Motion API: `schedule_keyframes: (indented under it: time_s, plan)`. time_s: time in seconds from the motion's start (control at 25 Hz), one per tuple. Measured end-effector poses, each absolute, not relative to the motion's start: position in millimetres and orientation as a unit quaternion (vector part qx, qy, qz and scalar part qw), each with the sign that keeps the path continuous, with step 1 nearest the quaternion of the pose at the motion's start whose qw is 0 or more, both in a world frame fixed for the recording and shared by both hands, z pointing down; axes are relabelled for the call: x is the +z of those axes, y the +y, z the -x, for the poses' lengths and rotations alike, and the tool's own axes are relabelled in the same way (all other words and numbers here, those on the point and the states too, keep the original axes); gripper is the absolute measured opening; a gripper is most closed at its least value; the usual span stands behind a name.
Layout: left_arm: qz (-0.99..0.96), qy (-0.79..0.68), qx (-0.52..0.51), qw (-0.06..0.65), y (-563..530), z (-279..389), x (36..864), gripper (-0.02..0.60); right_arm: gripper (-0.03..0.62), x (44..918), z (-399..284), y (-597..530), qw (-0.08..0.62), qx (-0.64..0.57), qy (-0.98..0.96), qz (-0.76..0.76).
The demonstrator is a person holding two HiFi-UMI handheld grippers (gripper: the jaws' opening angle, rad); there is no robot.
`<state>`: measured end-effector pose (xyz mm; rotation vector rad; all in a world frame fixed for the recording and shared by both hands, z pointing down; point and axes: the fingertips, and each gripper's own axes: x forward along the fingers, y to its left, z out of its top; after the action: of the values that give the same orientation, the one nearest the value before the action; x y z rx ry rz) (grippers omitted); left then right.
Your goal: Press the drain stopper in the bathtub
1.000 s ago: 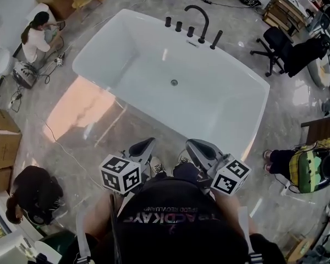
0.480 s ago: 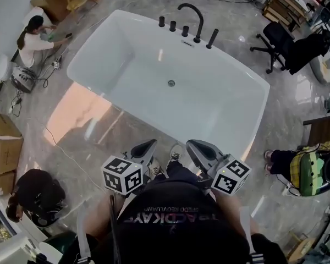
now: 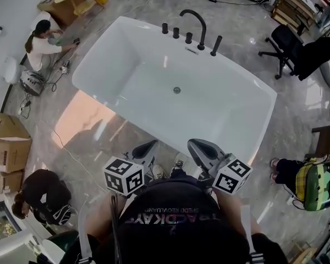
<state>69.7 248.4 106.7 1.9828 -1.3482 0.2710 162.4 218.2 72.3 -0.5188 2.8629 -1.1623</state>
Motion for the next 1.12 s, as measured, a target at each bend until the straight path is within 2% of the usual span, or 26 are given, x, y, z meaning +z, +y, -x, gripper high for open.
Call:
schedule_keyframes:
  time_s: [0.6, 1.12]
  plan:
    - [-0.781, -0.517, 0.117, 0.331, 221, -59, 99, 0.003, 0.012, 85, -171, 192, 0.021, -0.367, 0.909, 0.198]
    - [-0.834, -0.417, 0.156, 0.326, 169, 15, 112, 0.003, 0.012, 104, -126, 156, 0.058, -0.371, 0.860, 0.346]
